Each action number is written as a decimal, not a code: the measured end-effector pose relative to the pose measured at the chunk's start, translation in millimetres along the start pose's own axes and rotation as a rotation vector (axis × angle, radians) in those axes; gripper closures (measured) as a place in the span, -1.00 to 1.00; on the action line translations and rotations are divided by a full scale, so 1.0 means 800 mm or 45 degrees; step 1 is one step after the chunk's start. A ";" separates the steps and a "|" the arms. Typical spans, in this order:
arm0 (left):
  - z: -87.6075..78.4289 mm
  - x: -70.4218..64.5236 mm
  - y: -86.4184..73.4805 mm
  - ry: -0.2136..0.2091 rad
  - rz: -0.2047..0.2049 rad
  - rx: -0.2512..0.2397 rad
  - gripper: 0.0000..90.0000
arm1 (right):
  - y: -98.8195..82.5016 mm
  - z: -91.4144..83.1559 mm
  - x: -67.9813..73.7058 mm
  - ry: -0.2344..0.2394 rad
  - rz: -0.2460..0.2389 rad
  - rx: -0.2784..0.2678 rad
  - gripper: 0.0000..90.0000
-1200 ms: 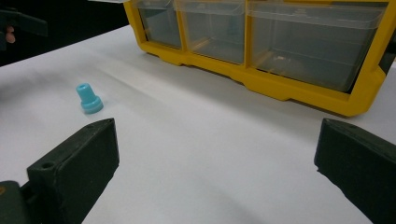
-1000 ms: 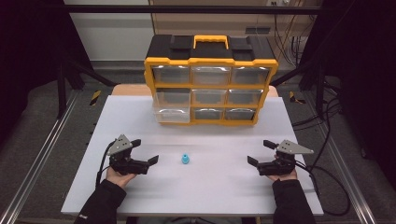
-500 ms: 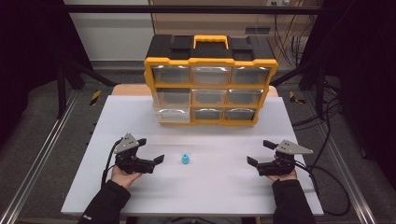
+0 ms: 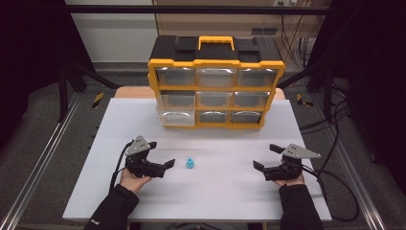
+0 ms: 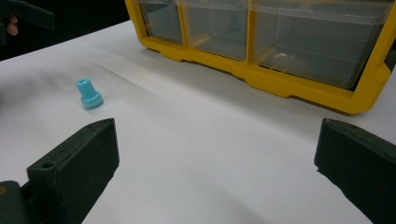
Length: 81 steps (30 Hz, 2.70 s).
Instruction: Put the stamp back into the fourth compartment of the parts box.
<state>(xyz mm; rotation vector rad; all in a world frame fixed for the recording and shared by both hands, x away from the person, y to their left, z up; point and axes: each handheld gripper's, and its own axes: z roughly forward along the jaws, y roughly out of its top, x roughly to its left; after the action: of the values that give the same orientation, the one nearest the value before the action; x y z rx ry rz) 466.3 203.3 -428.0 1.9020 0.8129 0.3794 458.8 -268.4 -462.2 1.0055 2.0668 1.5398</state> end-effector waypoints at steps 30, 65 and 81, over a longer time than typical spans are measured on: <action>0.045 -0.025 0.018 -0.034 0.043 0.059 -1.00 | 0.000 0.000 0.000 0.001 -0.004 0.007 -0.99; 0.084 -0.035 0.001 -0.024 0.033 0.203 -0.80 | 0.000 0.001 0.000 0.002 -0.006 0.009 -0.99; 0.092 -0.040 -0.005 -0.023 0.045 0.267 -0.29 | 0.000 0.001 0.000 0.003 -0.006 0.009 -0.99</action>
<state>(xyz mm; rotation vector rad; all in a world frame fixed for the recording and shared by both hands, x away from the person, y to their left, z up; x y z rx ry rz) 483.9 132.9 -462.3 2.1134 0.8350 0.3077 459.2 -268.2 -462.7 1.0010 2.0761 1.5335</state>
